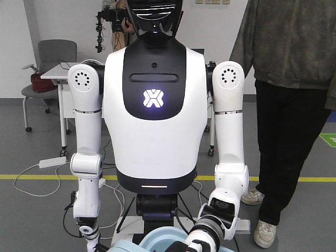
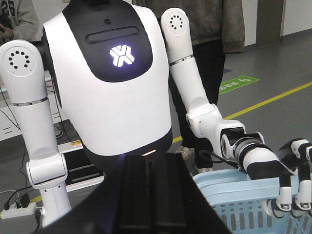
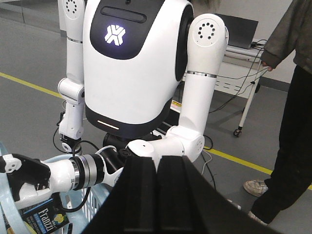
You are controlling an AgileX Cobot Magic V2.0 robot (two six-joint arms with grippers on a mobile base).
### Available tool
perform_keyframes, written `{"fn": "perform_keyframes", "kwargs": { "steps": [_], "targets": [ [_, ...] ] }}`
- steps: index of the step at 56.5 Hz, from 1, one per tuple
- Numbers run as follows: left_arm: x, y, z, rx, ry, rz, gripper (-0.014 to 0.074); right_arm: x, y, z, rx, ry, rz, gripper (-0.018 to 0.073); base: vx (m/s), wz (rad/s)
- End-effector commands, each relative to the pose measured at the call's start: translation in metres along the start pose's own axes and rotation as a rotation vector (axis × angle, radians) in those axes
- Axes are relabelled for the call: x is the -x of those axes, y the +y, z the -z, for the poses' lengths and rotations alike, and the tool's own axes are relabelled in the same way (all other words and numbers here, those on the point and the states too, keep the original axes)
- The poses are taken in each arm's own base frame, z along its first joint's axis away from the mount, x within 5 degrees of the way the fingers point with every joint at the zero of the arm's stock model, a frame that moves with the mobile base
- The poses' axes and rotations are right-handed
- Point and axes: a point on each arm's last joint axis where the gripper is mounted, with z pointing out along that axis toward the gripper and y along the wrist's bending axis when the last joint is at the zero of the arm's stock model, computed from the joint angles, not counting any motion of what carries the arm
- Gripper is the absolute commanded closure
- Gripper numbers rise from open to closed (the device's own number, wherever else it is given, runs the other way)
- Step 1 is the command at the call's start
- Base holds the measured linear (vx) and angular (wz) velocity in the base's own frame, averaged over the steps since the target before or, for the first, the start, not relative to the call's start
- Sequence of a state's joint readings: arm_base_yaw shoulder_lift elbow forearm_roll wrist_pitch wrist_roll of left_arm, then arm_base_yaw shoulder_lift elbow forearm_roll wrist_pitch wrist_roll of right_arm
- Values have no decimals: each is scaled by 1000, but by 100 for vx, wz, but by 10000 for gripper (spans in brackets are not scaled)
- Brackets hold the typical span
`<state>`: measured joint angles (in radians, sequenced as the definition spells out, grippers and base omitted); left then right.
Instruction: Pick snacks and fruit into basket
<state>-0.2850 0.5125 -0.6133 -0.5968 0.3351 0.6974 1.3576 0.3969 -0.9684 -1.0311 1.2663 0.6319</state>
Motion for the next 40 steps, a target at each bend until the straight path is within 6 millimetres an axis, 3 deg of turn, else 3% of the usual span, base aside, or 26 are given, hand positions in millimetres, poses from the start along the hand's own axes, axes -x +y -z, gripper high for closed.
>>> {"fn": "perform_keyframes", "kwargs": {
  "steps": [1, 10, 19, 30, 40],
  "targets": [
    [13, 5, 0, 43, -77, 27, 594, 12, -2, 1, -25, -89, 18, 568, 0, 0],
    [-24, 11, 13, 185, -135, 72, 594, 12, -2, 1, -27, -86, 18, 568, 0, 0],
    [-88, 8, 30, 301, -106, 35, 594, 12, -2, 1, -27, -86, 18, 568, 0, 0],
    [-170, 3, 35, 428, -31, 34, 594, 12, -2, 1, -29, -84, 18, 568, 0, 0],
    [-176, 2, 38, 444, 24, -50, 594, 11, -2, 1, -23, -79, 15, 568, 0, 0]
  ]
}}
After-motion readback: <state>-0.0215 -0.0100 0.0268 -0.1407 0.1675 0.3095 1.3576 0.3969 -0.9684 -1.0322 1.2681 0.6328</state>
